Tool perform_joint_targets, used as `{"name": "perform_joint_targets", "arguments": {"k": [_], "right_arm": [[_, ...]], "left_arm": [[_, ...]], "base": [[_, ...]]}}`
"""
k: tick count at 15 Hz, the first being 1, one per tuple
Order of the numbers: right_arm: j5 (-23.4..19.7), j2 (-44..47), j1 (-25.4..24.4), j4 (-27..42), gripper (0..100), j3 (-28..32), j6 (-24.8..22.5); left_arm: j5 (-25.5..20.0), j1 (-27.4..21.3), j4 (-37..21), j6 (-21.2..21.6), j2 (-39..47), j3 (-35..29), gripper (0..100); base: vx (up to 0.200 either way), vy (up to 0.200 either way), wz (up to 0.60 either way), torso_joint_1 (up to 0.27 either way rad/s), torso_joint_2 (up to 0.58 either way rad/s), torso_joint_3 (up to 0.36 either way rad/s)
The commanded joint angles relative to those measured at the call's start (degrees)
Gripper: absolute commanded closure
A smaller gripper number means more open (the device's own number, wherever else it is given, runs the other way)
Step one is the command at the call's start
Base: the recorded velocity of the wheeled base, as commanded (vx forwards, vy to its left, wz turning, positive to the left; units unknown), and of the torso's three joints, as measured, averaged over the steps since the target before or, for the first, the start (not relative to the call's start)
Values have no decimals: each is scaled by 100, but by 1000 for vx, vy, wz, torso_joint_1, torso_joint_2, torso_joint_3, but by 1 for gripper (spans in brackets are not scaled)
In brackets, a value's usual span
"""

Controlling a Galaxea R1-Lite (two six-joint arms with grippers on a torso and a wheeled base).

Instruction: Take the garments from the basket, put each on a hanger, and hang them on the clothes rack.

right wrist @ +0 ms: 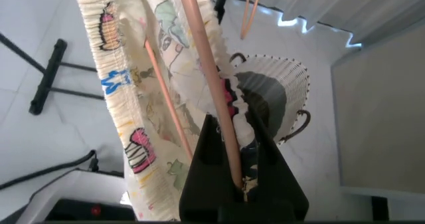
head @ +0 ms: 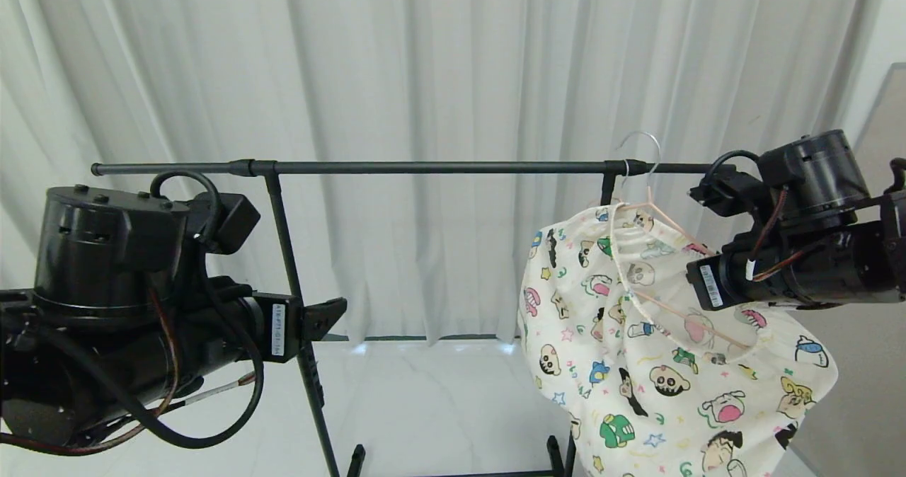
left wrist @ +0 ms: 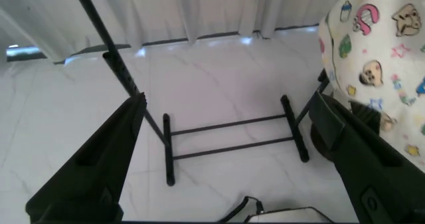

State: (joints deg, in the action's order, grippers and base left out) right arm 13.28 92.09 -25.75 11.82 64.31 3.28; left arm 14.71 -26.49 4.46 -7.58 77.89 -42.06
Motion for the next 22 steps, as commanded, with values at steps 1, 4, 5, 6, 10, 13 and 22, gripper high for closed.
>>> {"name": "perform_joint_targets", "arguments": {"k": [1, 4, 5, 6, 10, 13, 22], "right_arm": [[17, 292, -1, -5, 100, 276, -3], [254, 512, -9, -14, 100, 530, 41], [254, 538, -36, -5, 100, 574, 76], [263, 582, -53, -14, 100, 601, 112], [263, 767, -343, -5, 100, 715, 586], [492, 1066, -625, -5, 100, 856, 894], [747, 1461, -598, 4, 100, 847, 1078]], "left_arm": [[-21, -67, 2, 2, -230, 49, 0], [-30, -322, 2, -6, -265, 84, 0], [-30, -383, 2, -6, -265, 128, 0], [-30, -436, 2, -6, -283, 180, 0], [-30, -454, 2, 2, -344, 259, 0], [-21, -454, 2, 11, -344, 251, 0], [-12, -462, 2, 29, -458, 365, 0]], "base": [[200, 0, 0, -2, -2, 7], [200, 0, 0, -9, -9, 2], [200, 0, 0, 2, 7, -2], [200, 0, 0, 22, 2, 2], [200, 0, 0, 5, 5, 4], [200, 0, 0, 2, 1, 1], [89, 0, 0, 1, 2, 3]]}}
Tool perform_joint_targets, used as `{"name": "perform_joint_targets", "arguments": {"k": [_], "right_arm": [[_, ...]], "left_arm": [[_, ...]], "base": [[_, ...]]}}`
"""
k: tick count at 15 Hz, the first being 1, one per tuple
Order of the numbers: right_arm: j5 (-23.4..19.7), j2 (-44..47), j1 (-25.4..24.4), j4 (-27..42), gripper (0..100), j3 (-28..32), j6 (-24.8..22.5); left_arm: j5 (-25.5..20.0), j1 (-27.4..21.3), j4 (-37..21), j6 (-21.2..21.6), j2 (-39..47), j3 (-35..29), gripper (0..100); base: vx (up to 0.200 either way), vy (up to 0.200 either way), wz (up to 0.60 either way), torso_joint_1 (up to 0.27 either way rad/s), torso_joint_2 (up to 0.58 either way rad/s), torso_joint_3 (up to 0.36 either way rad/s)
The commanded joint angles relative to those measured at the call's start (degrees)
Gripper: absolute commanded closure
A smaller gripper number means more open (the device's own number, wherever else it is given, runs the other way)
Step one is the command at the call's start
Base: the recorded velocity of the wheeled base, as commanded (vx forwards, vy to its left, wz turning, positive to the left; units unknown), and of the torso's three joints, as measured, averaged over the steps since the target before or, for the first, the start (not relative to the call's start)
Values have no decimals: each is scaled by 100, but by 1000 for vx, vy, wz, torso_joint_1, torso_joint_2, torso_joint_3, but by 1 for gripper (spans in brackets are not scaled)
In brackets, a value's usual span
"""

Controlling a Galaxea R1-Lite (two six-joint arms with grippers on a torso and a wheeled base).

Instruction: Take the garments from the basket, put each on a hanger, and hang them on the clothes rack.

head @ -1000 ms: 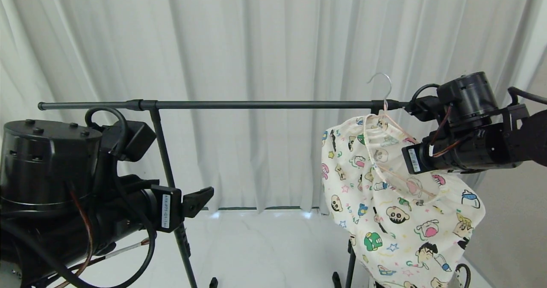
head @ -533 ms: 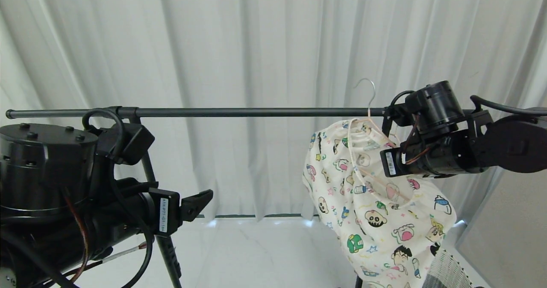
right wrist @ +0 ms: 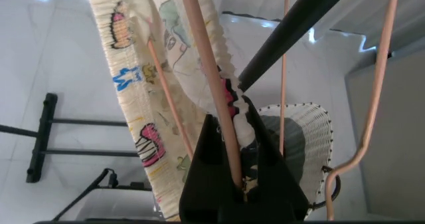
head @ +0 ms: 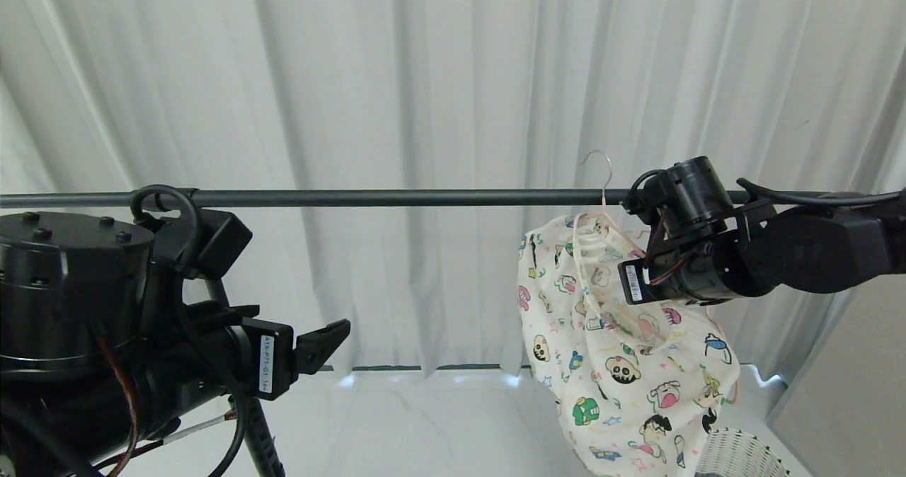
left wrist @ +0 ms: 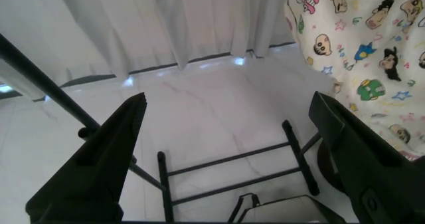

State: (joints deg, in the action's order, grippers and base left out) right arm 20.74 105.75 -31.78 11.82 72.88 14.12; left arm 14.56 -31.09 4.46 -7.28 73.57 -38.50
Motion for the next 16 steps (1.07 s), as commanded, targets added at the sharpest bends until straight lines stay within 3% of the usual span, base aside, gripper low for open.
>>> {"name": "perform_joint_targets", "arguments": {"k": [1, 8, 16], "right_arm": [[1, 147, 5, 4, 100, -1, -5], [176, 771, -135, -31, 100, 201, -23], [519, 771, -241, -40, 100, 271, -41]], "left_arm": [[3, -3, 2, -2, -27, 9, 0], [30, -99, 2, 25, -282, 352, 0], [-5, -47, 11, 7, -414, 404, 0]], "base": [[0, 0, 0, 0, 0, 0], [0, 0, 0, 0, 0, 0], [0, 0, 0, 0, 0, 0]]}}
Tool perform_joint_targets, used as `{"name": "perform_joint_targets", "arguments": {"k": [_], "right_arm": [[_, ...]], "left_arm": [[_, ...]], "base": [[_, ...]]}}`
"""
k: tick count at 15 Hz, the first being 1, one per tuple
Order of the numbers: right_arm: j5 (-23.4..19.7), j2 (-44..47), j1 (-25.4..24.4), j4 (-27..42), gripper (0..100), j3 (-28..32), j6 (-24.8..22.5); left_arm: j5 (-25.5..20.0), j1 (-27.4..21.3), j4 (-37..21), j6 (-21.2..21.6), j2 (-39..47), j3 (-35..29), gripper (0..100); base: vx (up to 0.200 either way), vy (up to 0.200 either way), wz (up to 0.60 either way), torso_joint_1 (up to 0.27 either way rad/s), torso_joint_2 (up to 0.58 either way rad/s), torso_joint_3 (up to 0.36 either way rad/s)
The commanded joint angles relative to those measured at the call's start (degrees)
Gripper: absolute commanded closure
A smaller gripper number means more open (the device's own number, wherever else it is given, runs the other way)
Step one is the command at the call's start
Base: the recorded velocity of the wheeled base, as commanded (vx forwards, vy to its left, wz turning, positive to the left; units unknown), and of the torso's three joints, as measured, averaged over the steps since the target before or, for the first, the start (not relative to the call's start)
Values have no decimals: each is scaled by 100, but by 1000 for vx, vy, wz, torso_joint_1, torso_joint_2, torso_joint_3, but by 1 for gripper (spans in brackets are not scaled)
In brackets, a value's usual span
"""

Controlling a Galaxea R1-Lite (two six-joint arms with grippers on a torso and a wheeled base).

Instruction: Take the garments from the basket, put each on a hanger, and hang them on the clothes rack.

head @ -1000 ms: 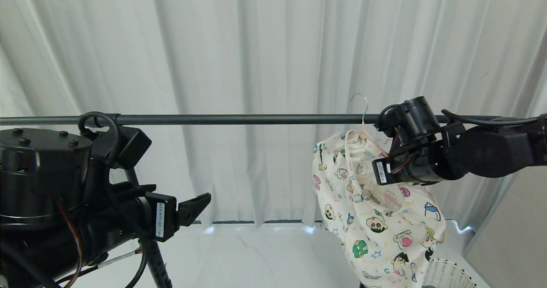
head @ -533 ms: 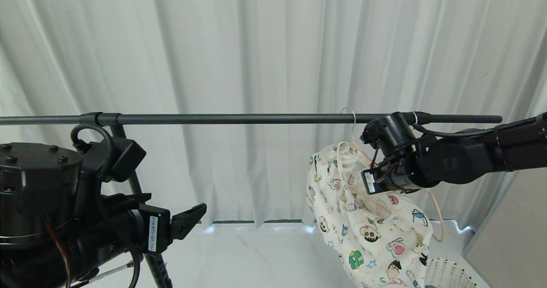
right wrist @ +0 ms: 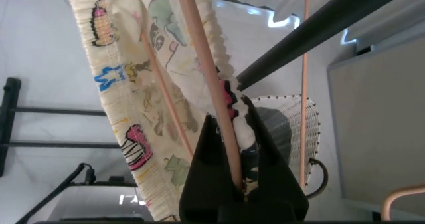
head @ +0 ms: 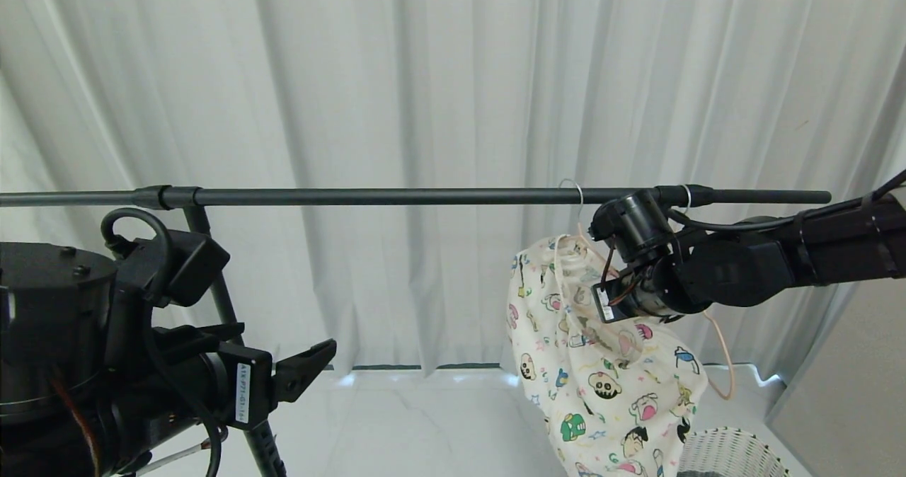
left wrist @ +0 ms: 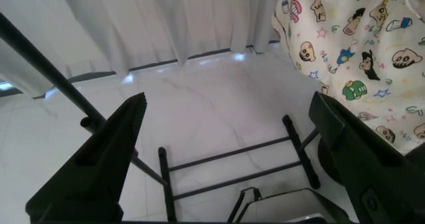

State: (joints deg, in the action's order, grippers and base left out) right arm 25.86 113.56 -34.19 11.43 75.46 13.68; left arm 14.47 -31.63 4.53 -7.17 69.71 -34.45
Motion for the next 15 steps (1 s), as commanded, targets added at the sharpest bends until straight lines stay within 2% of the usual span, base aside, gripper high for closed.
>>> {"name": "perform_joint_targets", "arguments": {"k": [1, 2, 3, 6, 8, 11, 13, 15], "right_arm": [[7, 0, 1, -10, 100, 13, 12], [16, 0, 1, -10, 100, 39, 30], [16, -9, -8, -10, 0, 57, 30], [7, -264, -52, 8, 0, 127, 100], [7, -844, -184, 184, 0, 127, 100], [7, -2004, -184, 1230, 0, 101, -32], [86, -2690, 36, 1651, 0, -119, -550], [95, -3173, 431, 1651, 0, -427, -1183]], "left_arm": [[-6, -1, 4, -4, -45, 9, 0], [-6, -1, 4, -4, -54, 9, 0], [-6, 8, 4, -4, -80, 17, 0], [3, 35, 4, -4, -98, 88, 0], [30, 122, 4, -4, -98, 88, 0], [30, 623, 4, -4, -106, 167, 0], [21, 913, 4, 5, -124, 202, 0], [21, 1037, 4, 5, -141, 255, 0]], "base": [[0, 0, 0, 0, 0, 0], [0, 0, 0, 0, 0, 0], [0, 0, 0, 0, 0, 0], [0, 0, 0, 0, 0, 0], [0, 0, 0, 0, 0, 0], [0, 0, 0, 0, 0, 0], [-100, 0, 0, -4, 1, 1], [-200, 0, 0, 7, 7, 2]]}}
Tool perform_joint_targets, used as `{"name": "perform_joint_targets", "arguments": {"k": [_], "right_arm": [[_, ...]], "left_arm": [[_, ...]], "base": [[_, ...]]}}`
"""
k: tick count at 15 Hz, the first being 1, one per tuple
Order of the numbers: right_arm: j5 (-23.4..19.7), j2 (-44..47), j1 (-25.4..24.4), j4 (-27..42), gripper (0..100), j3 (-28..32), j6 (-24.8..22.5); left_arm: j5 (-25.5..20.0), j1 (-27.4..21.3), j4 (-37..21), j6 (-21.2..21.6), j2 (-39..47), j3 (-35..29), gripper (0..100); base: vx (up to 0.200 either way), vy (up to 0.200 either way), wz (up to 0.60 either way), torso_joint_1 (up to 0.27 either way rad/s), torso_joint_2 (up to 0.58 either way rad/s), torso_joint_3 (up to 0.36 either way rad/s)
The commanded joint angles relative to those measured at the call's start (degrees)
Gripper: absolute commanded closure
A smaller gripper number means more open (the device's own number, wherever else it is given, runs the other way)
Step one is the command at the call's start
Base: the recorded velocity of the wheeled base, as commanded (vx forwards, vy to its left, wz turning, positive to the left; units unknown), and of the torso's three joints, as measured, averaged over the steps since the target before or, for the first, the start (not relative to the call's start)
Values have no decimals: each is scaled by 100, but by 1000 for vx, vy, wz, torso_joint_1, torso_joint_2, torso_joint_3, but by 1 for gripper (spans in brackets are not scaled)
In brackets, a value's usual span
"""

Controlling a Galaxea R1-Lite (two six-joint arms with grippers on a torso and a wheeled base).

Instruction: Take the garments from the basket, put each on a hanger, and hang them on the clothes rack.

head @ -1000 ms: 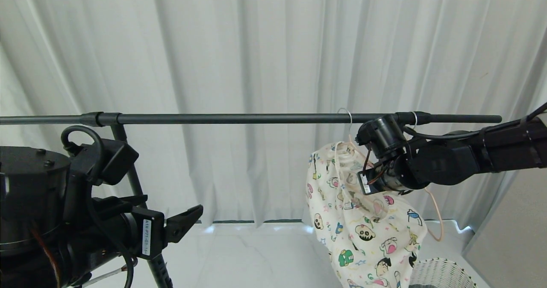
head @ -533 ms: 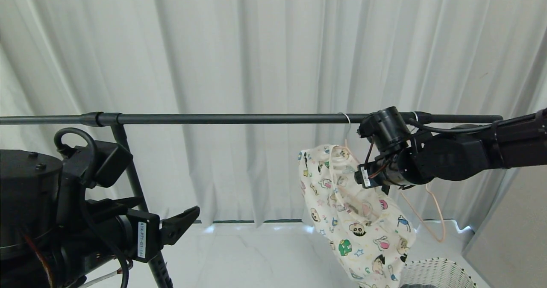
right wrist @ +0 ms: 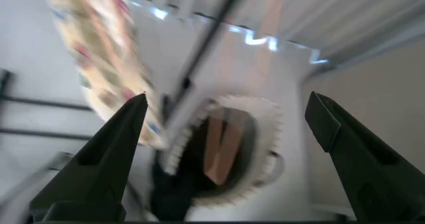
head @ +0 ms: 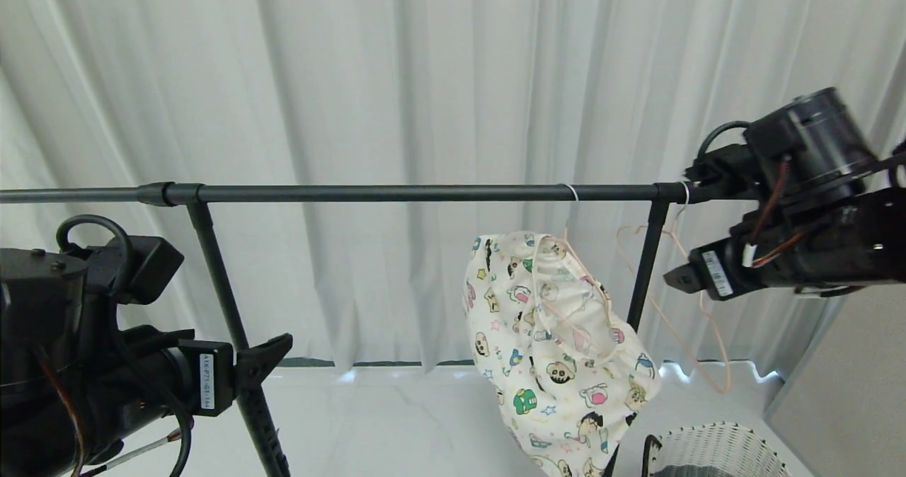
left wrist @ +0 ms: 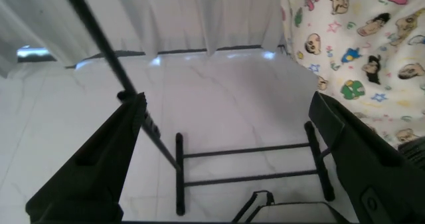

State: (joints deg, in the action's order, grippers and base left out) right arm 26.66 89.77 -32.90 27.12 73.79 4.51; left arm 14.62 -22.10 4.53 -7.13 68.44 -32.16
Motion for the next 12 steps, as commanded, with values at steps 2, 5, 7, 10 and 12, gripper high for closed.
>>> {"name": "perform_joint_targets", "arguments": {"k": [2, 5, 7, 10, 12], "right_arm": [[23, -1172, 654, 74, 0, -506, -609], [23, -1621, 1102, 74, 0, -866, -820], [15, -1990, 1418, 74, 0, -1235, -970], [-3, -2447, 1673, 65, 0, -1666, -1084], [-3, -2631, 1673, 65, 0, -1815, -1093]], "left_arm": [[-3, 145, 4, 10, -15, 69, 0], [6, 154, 4, 45, -23, 69, 0], [6, 154, 4, 230, -147, 105, 0], [15, 206, 4, 353, -384, 280, 0], [15, 277, 4, 397, -524, 403, 0]], "base": [[-200, 0, 0, -2, 2, 7], [-200, 0, 0, -7, 2, 6], [-200, 0, 0, 0, 2, 0], [-200, 0, 0, 2, 5, 5], [-200, 0, 0, -2, 5, 5]]}}
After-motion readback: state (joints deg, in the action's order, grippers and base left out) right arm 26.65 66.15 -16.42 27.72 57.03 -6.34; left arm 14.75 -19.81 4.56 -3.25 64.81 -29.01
